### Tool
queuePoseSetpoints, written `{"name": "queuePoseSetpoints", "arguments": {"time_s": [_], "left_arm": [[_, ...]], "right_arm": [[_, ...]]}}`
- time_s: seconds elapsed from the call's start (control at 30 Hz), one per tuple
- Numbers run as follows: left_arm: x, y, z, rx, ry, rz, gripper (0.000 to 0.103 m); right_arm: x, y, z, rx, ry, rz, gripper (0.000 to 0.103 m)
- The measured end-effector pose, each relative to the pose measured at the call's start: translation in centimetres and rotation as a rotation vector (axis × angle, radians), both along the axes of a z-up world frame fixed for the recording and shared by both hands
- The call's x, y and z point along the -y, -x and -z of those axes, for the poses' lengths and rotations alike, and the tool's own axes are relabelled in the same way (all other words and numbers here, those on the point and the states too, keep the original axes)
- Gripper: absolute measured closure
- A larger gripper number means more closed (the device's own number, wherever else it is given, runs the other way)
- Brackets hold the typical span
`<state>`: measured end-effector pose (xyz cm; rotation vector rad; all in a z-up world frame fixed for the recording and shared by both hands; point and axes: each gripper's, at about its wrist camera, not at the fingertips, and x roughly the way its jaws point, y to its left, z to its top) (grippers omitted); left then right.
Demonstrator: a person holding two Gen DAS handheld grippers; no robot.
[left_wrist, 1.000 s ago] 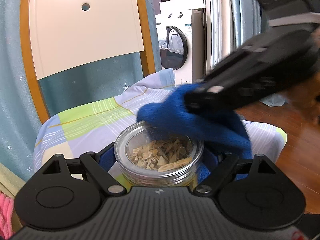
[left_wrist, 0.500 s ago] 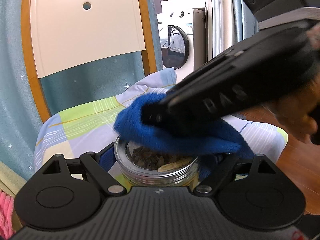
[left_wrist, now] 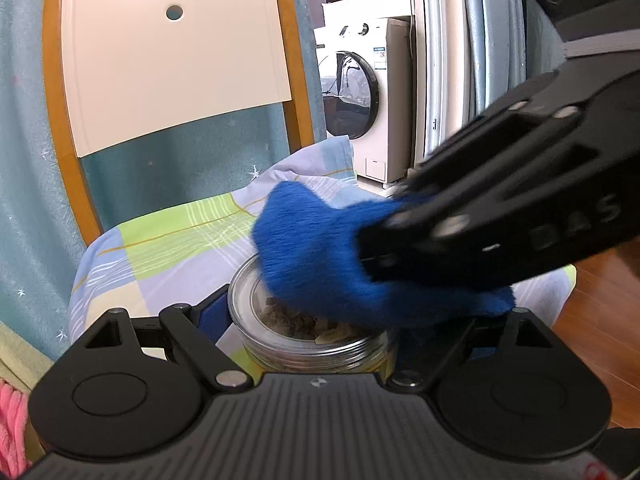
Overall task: Clean container
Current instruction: 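Rub the towel around the lid rim with the right gripper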
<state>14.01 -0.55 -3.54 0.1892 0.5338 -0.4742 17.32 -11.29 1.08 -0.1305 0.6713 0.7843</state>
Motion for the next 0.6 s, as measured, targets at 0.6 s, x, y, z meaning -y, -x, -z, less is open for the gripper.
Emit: {"name": "queuePoseSetpoints", "arguments": {"time_s": [0.6], "left_arm": [[-0.7,-0.6,0.3,0.004,0.004,0.015,0.017]], "right_arm": [[1.0,1.2,-0.3,0.004,0.049,0.016,0.100]]}}
